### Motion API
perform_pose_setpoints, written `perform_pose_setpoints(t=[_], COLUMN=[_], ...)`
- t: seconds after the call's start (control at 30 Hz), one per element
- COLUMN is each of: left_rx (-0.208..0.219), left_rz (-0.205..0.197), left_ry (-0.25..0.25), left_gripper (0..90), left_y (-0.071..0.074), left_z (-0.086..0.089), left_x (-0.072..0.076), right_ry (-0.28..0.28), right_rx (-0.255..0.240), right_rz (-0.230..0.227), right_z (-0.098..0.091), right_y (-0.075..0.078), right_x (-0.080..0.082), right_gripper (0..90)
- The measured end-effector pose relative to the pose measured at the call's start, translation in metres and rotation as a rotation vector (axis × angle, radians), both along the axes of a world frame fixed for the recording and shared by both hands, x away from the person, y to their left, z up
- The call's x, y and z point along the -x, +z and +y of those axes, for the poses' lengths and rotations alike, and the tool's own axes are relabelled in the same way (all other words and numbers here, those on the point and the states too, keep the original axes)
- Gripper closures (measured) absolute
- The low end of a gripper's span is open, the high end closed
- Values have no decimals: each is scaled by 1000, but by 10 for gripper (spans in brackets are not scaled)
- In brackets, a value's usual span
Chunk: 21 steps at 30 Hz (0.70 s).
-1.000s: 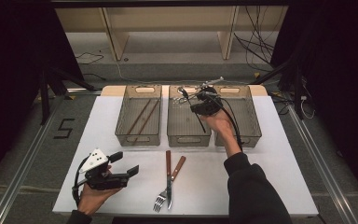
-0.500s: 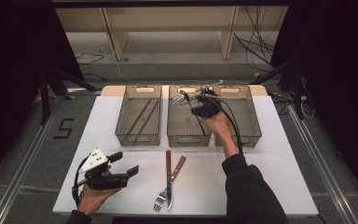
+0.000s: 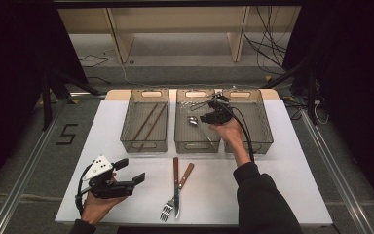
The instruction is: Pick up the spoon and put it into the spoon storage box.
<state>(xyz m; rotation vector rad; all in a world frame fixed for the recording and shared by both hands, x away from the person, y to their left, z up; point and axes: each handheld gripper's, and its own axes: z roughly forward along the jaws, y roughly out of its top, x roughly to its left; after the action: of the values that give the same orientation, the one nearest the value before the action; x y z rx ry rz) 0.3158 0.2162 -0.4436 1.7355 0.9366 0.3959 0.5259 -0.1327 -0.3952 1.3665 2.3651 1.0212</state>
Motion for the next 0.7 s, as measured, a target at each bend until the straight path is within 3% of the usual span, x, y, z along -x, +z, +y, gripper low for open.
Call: perform_pose_setpoints(t=[0.23, 0.5, 0.7], left_rx=[0, -5, -8], left_rz=[5, 16, 22], left_ry=[3, 6, 11], left_gripper=[146, 147, 146], left_y=[0, -1, -1], left_z=[0, -1, 0], left_x=[0, -1, -1], right_ry=[47, 95, 113], right_rx=[-18, -28, -23], right_rz=[-36, -109, -132], right_z=[2, 2, 2], right_y=[12, 30, 35], right_x=[11, 34, 50], right_gripper=[556, 471, 420])
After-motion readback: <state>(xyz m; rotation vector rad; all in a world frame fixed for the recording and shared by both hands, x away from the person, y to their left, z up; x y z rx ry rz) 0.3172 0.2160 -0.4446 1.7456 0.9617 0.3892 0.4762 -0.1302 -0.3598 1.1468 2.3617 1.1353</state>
